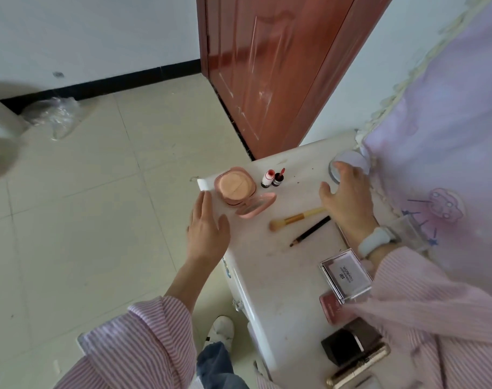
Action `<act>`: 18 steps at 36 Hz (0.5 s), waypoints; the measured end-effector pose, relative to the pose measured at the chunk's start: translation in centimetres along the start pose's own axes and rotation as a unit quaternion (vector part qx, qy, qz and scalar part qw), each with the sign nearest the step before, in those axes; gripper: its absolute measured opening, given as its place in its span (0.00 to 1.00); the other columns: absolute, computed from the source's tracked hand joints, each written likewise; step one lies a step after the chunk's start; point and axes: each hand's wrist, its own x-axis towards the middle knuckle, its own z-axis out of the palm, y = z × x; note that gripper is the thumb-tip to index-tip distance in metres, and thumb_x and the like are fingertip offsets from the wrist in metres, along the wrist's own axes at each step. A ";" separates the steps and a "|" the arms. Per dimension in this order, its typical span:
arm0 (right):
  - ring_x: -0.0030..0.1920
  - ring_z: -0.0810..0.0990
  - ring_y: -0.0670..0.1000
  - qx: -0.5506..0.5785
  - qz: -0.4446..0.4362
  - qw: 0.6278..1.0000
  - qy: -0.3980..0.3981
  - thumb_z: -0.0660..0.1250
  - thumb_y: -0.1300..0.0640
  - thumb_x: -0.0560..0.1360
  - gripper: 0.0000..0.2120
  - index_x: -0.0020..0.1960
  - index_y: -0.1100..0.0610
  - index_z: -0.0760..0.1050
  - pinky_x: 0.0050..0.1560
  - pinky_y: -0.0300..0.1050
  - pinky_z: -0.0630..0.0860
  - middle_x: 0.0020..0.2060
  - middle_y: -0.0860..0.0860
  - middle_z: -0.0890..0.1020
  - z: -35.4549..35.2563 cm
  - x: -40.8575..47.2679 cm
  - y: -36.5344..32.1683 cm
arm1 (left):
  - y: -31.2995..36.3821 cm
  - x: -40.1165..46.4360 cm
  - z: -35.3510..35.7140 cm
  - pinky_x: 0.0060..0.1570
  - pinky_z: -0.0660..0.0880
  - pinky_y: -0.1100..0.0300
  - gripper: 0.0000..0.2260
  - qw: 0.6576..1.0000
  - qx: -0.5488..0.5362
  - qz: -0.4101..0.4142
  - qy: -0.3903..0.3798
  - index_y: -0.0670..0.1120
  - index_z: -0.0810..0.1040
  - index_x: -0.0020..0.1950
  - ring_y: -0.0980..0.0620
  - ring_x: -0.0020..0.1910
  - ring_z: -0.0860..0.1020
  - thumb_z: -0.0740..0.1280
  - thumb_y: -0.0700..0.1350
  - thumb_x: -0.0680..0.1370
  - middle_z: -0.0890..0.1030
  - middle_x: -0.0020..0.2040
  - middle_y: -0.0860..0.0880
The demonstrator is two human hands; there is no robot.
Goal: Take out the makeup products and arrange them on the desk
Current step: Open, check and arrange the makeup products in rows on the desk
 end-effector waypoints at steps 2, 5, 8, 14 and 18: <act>0.67 0.61 0.63 -0.109 0.003 0.993 -0.046 0.65 0.54 0.72 0.27 0.69 0.58 0.63 0.63 0.58 0.65 0.66 0.62 0.65 0.1 1.9 1.7 | -0.6 -0.5 0.3 0.69 0.59 0.51 0.28 1.000 0.019 0.002 -0.021 0.43 0.51 0.76 0.48 0.75 0.54 0.60 0.43 0.79 0.52 0.77 0.48; 0.72 0.51 0.64 -0.167 0.015 0.981 -0.098 0.63 0.47 0.74 0.33 0.74 0.51 0.53 0.70 0.58 0.55 0.73 0.60 0.52 0.2 4.3 2.9 | -1.1 -0.8 0.5 0.70 0.57 0.50 0.29 0.999 0.036 0.006 -0.033 0.44 0.48 0.76 0.49 0.76 0.50 0.58 0.45 0.80 0.50 0.77 0.49; 0.72 0.50 0.66 -0.199 0.026 0.968 -0.152 0.58 0.43 0.75 0.34 0.75 0.50 0.48 0.72 0.58 0.51 0.74 0.62 0.50 0.6 6.2 3.1 | -1.1 -0.8 0.6 0.70 0.56 0.48 0.29 0.997 0.061 0.004 -0.042 0.45 0.45 0.77 0.50 0.76 0.47 0.56 0.47 0.81 0.47 0.77 0.50; 0.64 0.61 0.68 -0.231 0.000 0.958 -0.170 0.59 0.49 0.72 0.26 0.69 0.48 0.58 0.65 0.59 0.63 0.68 0.61 0.61 1.2 6.0 2.5 | -1.2 -1.0 0.5 0.70 0.57 0.47 0.29 0.994 0.090 -0.008 -0.057 0.47 0.42 0.77 0.52 0.76 0.45 0.54 0.50 0.81 0.44 0.77 0.53; 0.64 0.63 0.68 -0.220 -0.037 0.953 -0.205 0.63 0.49 0.70 0.29 0.69 0.48 0.58 0.66 0.60 0.61 0.64 0.60 0.66 0.5 5.2 2.5 | -1.3 -1.0 0.3 0.70 0.58 0.47 0.30 0.994 0.086 -0.012 -0.063 0.47 0.43 0.77 0.51 0.76 0.47 0.56 0.51 0.81 0.45 0.77 0.53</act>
